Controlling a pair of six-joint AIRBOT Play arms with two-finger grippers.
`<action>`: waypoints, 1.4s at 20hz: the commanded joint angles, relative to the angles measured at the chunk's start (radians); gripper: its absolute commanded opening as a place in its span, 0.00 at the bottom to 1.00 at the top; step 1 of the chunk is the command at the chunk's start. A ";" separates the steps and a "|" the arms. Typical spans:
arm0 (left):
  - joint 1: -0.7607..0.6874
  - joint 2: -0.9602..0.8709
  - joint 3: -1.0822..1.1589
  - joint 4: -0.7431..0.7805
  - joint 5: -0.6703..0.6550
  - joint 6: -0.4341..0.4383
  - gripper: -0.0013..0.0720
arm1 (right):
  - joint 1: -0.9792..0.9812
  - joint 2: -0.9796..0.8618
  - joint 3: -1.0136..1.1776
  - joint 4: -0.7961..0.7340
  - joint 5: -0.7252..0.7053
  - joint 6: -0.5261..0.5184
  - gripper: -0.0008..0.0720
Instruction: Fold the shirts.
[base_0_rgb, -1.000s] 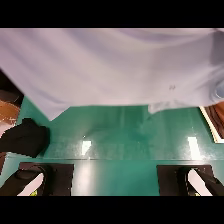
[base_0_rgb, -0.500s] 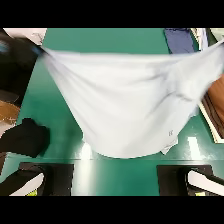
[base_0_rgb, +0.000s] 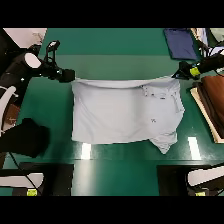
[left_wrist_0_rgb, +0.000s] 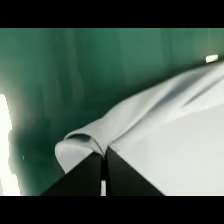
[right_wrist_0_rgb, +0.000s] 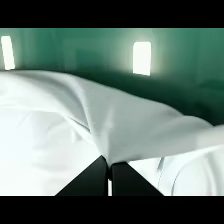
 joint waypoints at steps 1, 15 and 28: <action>0.001 -0.042 0.002 0.002 0.237 0.000 0.05 | 0.004 -0.051 -0.007 -0.001 -0.231 -0.029 0.02; 0.001 -0.044 -0.005 0.000 0.024 0.202 0.05 | 0.049 -0.003 -0.108 -0.252 -0.130 -0.126 0.02; 0.001 -0.043 -0.082 0.011 -0.220 0.156 0.05 | 0.047 0.284 -0.534 -0.263 -0.231 -0.075 0.03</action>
